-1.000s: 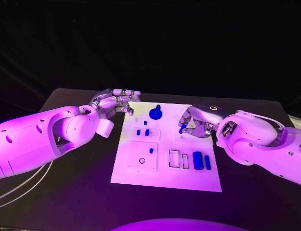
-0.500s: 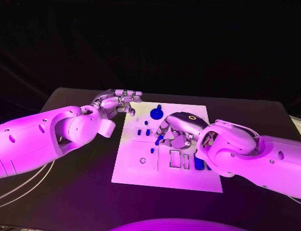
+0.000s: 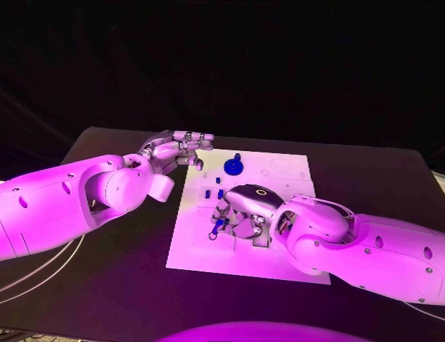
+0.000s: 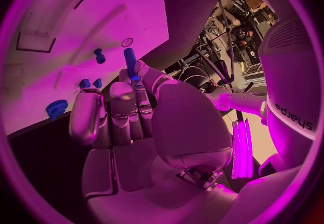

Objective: Assemble the parts on the task board

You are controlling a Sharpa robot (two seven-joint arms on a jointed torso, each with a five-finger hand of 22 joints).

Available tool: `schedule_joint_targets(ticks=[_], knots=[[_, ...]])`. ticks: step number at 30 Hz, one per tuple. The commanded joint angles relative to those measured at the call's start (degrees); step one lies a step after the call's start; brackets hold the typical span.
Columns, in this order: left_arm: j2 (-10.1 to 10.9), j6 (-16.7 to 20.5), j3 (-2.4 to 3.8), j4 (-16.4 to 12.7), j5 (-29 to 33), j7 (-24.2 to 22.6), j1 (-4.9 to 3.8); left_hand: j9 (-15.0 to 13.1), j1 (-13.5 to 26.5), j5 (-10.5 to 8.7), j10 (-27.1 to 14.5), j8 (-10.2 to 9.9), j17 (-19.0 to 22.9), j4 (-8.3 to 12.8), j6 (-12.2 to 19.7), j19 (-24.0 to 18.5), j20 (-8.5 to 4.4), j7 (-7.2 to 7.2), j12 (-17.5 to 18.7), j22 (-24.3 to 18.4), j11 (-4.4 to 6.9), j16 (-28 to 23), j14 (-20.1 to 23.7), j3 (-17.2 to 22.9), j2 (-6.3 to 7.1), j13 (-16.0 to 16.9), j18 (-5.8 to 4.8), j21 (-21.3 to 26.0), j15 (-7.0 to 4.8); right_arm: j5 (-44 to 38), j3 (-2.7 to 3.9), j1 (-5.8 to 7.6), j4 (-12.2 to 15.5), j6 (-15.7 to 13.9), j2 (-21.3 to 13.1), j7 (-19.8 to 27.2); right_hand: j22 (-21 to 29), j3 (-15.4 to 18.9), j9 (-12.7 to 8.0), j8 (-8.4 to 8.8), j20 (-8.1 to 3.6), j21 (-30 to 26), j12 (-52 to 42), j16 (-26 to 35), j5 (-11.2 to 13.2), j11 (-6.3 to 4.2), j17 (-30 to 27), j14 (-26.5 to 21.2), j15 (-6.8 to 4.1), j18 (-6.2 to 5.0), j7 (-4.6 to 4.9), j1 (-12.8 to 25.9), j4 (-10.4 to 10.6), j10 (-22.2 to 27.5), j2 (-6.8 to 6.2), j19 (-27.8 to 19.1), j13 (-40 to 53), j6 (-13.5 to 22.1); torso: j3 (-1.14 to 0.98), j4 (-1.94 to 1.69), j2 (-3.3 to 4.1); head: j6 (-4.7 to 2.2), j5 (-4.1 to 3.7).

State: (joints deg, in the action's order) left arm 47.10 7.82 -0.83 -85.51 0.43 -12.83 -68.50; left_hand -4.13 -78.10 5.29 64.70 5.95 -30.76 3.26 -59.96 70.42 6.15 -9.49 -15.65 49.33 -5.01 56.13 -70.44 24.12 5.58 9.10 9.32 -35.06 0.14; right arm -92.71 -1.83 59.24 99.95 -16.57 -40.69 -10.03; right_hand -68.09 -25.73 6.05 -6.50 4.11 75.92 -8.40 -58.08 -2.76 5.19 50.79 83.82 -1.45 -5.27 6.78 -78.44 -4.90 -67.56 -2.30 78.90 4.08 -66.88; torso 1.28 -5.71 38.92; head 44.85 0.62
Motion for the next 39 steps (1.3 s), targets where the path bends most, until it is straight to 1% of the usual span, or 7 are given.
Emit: schedule_joint_targets(ticks=[1, 5, 7, 11, 20, 29, 39], knots=[[-0.2, -1.2, 0.04, 0.1, -0.1, -0.3, 0.09, -0.1, 0.0, 0.09, -0.3, 0.4, 0.1, 0.0, 0.1, -0.4, -0.17, 0.15, -0.4, 0.0, 0.06, -0.3, 0.4, -0.2, -0.12, 0.1, 1.04, 0.3, 0.11, -1.5, -0.06, -0.36, -0.6, 1.2, 0.5, 1.2, 0.0, -0.3, 0.0, 0.28, 0.34, 0.2, 0.2, -0.4, -0.4, -1.89, 0.0, 1.0, -0.05, 0.39, 0.39, 0.1, 0.0, -2.4, 0.34, -0.1, 0.0, -0.1, -0.01, 0.11, 0.02, 0.09, 0.15], [-0.4, -1.3, 0.04, 0.1, -0.1, -0.3, 0.25, -0.1, 0.0, 0.09, -0.3, 0.4, 0.1, 0.0, 0.1, -0.4, -0.17, 0.15, -0.4, 0.0, 0.06, -0.3, 0.4, -0.2, -0.12, 0.1, 1.04, 0.3, 0.11, -2.1, -0.11, -0.92, -1.5, 1.1, 1.2, 1.0, 0.1, -0.3, 0.0, 0.31, 0.34, 0.2, 0.3, -0.4, -0.4, -1.87, 0.0, 1.0, -0.03, 0.38, 0.42, 0.1, 0.0, -2.4, 0.34, -0.1, 0.0, 0.0, -0.06, 0.01, 0.03, 0.08, 0.06], [-0.5, -1.3, 0.04, 0.2, -0.1, -0.3, 0.33, -0.1, -0.1, 0.07, -0.3, 0.5, 0.2, 0.1, 0.1, -0.4, -0.17, 0.14, -0.5, -0.1, 0.05, -0.2, 0.4, -0.3, -0.16, 0.1, 1.05, 0.4, 0.10, -2.5, -0.13, -1.21, -2.1, 1.0, 1.5, 0.8, 0.1, -0.3, 0.0, 0.31, 0.34, 0.2, 0.3, -0.4, -0.4, -1.87, 0.0, 1.0, -0.03, 0.38, 0.42, 0.1, 0.0, -2.4, 0.34, -0.1, 0.0, 0.0, -0.11, -0.03, -0.01, 0.19, 0.18], [-0.4, -1.3, 0.04, 0.2, -0.1, -0.3, 0.41, -0.1, -0.1, 0.07, -0.3, 0.5, 0.2, 0.1, 0.1, -0.4, -0.17, 0.14, -0.5, -0.1, 0.05, -0.2, 0.4, -0.3, -0.16, 0.1, 1.05, 0.4, 0.10, -2.9, -0.14, -1.45, -2.5, 1.0, 1.7, 0.4, 0.1, -0.3, 0.0, 0.31, 0.34, 0.2, 0.3, -0.4, -0.4, -1.87, 0.0, 1.0, -0.03, 0.38, 0.42, 0.1, 0.0, -2.4, 0.34, -0.1, 0.0, 0.0, -0.05, -0.01, -0.02, 0.32, 0.27], [-0.5, -1.4, 0.04, 0.2, -0.1, -0.3, 0.47, -0.1, -0.1, 0.07, -0.3, 0.5, 0.2, 0.1, 0.1, -0.4, -0.17, 0.14, -0.5, -0.1, 0.05, -0.2, 0.4, -0.3, -0.16, 0.1, 1.05, 0.4, 0.10, -3.3, -0.14, -1.61, -3.0, 1.7, 2.1, 0.1, 0.1, -0.3, 0.1, 0.35, 0.37, 0.2, 0.4, -0.4, -0.4, -1.82, 0.0, 1.0, 0.01, 0.38, 0.46, 0.2, 0.0, -2.4, 0.36, -0.1, 0.0, 0.1, -0.04, 0.03, -0.02, 0.50, 0.48], [-0.4, -1.3, 0.04, 0.2, -0.1, -0.2, 0.49, -0.1, -0.1, 0.07, -0.3, 0.5, 0.2, 0.1, 0.1, -0.4, -0.17, 0.14, -0.5, -0.1, 0.05, -0.2, 0.4, -0.3, -0.16, 0.1, 1.05, 0.4, 0.10, -3.7, -0.18, -1.70, -3.2, 3.5, 2.6, -0.2, 0.1, -0.3, 0.1, 0.35, 0.37, 0.2, 0.4, -0.4, -0.4, -1.82, 0.0, 1.0, 0.01, 0.38, 0.46, 0.2, 0.0, -2.4, 0.36, -0.1, 0.0, 0.1, -0.01, 0.00, -0.06, 0.70, 0.58], [-0.4, -1.5, 0.04, 0.2, -0.1, -0.1, 0.49, -0.1, -0.1, 0.07, -0.3, 0.5, 0.2, 0.1, 0.1, -0.4, -0.17, 0.14, -0.5, -0.1, 0.05, -0.2, 0.4, -0.3, -0.16, 0.1, 1.05, 0.4, 0.10, -4.4, -0.23, -1.78, -3.0, 4.2, 2.8, -0.3, 0.1, -0.3, 0.1, 0.36, 0.38, 0.2, 0.4, -0.4, -0.4, -1.81, 0.0, 1.0, 0.02, 0.38, 0.47, 0.2, 0.0, -2.4, 0.37, -0.1, 0.0, 0.1, -0.02, 0.03, -0.05, 0.82, 0.65]])
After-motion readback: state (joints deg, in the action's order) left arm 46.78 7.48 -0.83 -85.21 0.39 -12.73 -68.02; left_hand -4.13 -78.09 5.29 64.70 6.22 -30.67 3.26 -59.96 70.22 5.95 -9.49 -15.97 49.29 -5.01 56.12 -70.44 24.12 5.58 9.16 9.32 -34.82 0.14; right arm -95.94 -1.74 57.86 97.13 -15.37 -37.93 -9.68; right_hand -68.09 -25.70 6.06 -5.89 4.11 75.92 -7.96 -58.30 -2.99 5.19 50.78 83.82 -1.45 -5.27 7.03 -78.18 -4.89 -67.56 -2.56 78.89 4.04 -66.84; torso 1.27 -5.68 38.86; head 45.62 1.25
